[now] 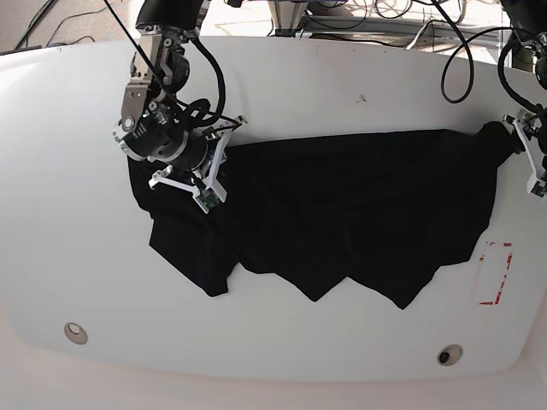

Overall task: Layout the t-shirt on the table in an organized manner, then fold the t-shirt properly
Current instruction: 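Lift the held corner with the right gripper, left gripper holding opposite corner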

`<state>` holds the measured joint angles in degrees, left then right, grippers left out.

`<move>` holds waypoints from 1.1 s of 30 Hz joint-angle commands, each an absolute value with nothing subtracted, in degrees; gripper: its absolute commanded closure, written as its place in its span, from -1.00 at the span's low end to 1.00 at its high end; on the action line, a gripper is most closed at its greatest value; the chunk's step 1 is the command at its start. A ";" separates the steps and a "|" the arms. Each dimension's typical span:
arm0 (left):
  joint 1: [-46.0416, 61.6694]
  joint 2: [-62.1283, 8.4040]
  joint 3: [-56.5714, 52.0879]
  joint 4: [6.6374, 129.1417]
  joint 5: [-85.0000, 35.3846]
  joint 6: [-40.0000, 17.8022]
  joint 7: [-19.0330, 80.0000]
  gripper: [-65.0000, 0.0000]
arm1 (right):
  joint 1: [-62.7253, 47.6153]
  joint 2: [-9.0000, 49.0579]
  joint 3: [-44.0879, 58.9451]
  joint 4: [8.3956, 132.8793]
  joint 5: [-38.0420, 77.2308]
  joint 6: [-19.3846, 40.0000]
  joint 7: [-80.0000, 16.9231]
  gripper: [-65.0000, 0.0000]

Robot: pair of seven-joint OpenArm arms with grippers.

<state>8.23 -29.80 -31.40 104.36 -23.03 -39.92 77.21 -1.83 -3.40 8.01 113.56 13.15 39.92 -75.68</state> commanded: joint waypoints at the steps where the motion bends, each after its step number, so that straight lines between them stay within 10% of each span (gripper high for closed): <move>1: 8.13 -30.99 -31.87 102.81 -23.25 -40.00 75.47 -0.38 | -1.36 -3.65 7.96 114.77 13.85 40.00 -74.59 1.00; 33: 0.66 -30.55 -40.31 75.38 -29.67 -40.00 68.18 -0.47 | -1.54 -3.56 7.96 114.51 13.85 40.00 -74.51 1.00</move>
